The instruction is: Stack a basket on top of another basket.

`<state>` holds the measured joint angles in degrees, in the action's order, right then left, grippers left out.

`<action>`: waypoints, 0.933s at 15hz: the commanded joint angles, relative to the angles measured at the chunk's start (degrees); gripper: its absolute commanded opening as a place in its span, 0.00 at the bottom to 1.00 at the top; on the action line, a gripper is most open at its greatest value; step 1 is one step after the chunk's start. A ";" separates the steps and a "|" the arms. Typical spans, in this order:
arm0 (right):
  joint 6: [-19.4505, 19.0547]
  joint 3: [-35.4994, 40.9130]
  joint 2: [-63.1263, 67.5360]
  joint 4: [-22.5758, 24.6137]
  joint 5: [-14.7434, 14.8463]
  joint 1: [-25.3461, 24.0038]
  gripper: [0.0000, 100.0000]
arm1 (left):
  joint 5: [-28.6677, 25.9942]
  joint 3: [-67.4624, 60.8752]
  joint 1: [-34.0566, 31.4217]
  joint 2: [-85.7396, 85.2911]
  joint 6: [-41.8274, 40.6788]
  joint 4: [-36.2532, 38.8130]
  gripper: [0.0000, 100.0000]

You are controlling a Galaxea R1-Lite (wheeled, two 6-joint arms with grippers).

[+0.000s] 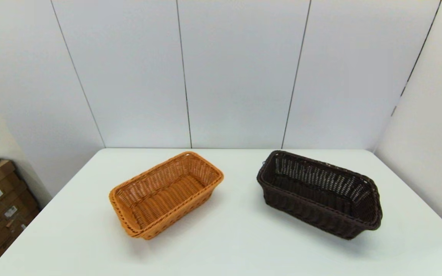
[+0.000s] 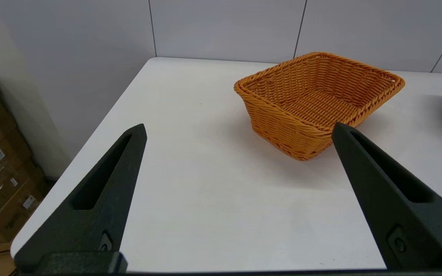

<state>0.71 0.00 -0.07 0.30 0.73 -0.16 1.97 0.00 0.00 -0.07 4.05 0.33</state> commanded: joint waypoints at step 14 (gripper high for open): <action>0.08 0.00 0.07 0.05 -0.03 -0.02 1.00 | -0.30 26.02 0.09 18.44 0.44 -5.69 1.00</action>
<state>0.71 0.00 -0.05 0.30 0.68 -0.16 1.89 14.98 0.07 6.08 4.44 -4.57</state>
